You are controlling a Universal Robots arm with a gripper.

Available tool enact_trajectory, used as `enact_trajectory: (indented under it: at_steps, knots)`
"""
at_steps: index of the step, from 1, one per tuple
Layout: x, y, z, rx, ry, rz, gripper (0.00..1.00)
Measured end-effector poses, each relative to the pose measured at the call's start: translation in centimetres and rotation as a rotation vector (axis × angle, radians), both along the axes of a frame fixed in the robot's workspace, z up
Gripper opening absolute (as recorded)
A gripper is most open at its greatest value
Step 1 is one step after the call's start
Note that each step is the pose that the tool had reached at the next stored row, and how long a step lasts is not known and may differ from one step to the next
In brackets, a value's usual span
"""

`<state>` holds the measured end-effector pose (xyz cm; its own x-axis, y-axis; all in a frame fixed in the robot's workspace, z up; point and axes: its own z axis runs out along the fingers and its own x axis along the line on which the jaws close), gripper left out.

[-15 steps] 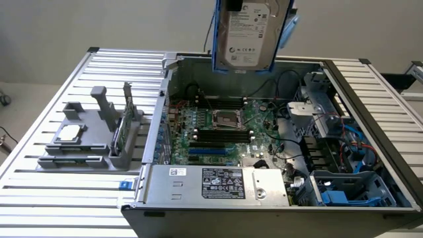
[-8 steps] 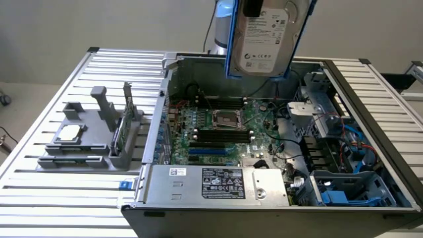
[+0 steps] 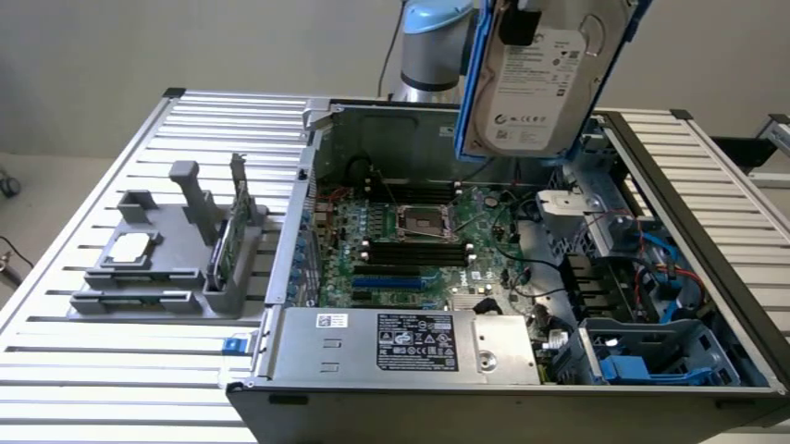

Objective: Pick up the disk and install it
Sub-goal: 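Pick up the disk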

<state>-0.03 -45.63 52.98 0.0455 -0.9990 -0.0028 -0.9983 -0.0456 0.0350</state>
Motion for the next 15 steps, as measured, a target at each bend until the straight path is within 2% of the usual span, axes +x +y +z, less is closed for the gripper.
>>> enact_trajectory:
  at_steps: [9,15]
  knots:
    - [2.7,-2.67,-0.29,-0.0001,0.0001,0.0,0.32]
    - [4.8,-4.2,-0.67,0.0,0.0,0.0,0.32]
